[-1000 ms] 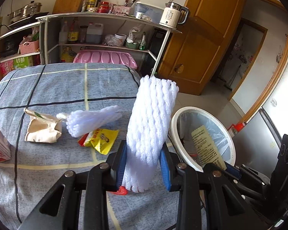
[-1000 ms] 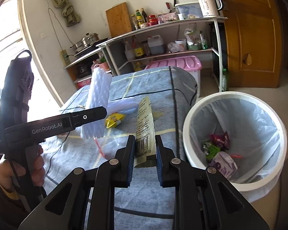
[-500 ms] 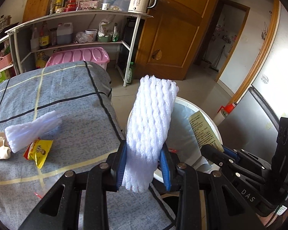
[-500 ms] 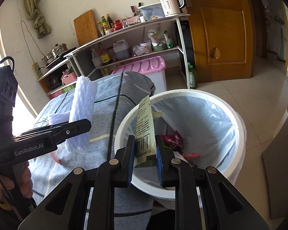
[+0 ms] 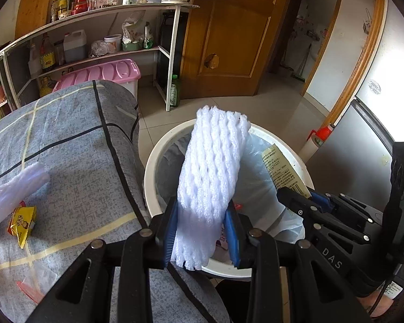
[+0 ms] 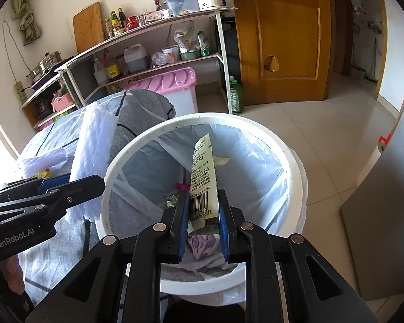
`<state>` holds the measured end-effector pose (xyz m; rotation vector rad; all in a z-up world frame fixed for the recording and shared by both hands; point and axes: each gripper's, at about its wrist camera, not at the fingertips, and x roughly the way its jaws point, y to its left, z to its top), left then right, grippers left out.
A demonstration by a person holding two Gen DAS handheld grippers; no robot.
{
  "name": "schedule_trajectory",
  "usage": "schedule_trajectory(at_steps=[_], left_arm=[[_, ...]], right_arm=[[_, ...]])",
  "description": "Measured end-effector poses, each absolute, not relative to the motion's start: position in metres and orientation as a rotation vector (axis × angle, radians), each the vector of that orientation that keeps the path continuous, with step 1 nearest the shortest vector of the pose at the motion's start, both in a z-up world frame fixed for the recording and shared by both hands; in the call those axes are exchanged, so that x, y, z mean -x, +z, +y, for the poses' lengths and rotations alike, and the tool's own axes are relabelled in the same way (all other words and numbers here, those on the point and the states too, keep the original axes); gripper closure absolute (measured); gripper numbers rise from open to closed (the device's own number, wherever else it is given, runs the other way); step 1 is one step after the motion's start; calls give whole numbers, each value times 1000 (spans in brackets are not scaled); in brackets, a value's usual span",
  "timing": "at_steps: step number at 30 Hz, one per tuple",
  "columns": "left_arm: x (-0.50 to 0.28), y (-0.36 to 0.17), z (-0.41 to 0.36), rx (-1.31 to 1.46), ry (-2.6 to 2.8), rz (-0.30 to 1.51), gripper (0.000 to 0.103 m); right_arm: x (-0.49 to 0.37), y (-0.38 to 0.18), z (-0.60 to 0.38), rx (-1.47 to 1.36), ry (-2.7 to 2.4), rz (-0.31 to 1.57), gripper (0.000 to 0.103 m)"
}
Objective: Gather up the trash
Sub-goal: 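Open both grippers to drop the foam net and wrapper into the bin, then move the left gripper to the pink milk carton while the right gripper approaches the yellow snack bag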
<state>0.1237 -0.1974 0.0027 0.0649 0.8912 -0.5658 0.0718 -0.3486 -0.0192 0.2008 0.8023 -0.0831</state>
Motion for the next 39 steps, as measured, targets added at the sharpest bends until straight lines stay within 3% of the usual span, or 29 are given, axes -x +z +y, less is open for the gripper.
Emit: schedule_trajectory(at_steps=[9,11,12,16,39], left_arm=[[-128,0,-200,-69,-545,900,65],[-128,0,-198,-64,-543,903,57],[-127,0,-197,-61,-540,903,54],[-124,4,-189,-54,-531,891,43],[-104,21,-49,63,-327,814,36]], right_arm=[[-81,-25,-357,-212,-125,833,79],[-80,-24,-356,-218,-124,831,63],[-79,-24,-355,-219,-119,830,61],[-75,-21,-349,-214,-115,820,60],[-82,11,-254,-159,86,739,53]])
